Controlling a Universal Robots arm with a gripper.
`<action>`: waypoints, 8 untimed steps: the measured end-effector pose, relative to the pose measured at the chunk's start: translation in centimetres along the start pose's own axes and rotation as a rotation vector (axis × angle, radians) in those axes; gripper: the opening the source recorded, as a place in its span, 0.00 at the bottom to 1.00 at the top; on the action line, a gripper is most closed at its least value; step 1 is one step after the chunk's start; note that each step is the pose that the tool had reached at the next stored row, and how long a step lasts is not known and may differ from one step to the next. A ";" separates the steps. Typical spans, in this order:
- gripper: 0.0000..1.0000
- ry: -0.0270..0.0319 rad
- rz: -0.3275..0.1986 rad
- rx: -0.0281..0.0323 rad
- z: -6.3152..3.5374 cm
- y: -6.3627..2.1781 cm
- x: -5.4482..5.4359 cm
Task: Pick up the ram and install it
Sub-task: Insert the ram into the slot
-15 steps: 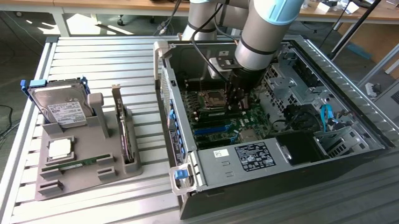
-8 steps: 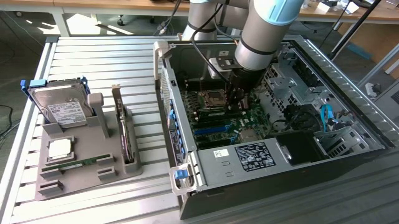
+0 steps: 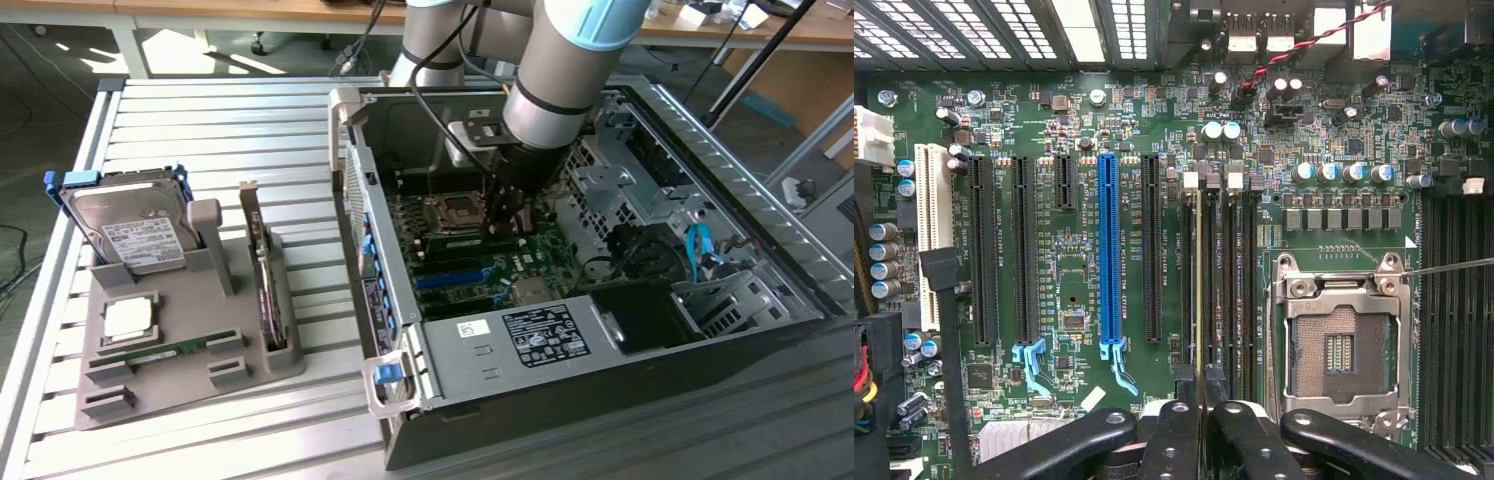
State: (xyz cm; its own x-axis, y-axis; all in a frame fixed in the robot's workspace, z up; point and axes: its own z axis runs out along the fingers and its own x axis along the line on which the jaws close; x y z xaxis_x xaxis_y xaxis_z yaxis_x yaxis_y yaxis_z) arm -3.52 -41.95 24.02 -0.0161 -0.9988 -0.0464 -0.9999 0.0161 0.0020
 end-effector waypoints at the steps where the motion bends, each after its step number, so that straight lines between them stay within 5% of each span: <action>1: 0.12 0.0000 -0.001 0.0000 0.00 0.00 0.0; 8: 0.12 0.0003 -0.006 -0.0003 0.00 0.00 0.0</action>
State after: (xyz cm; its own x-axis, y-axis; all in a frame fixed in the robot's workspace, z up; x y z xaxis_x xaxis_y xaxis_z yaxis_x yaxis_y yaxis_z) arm -3.52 -41.99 24.02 -0.0097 -0.9989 -0.0461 -1.0000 0.0096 0.0020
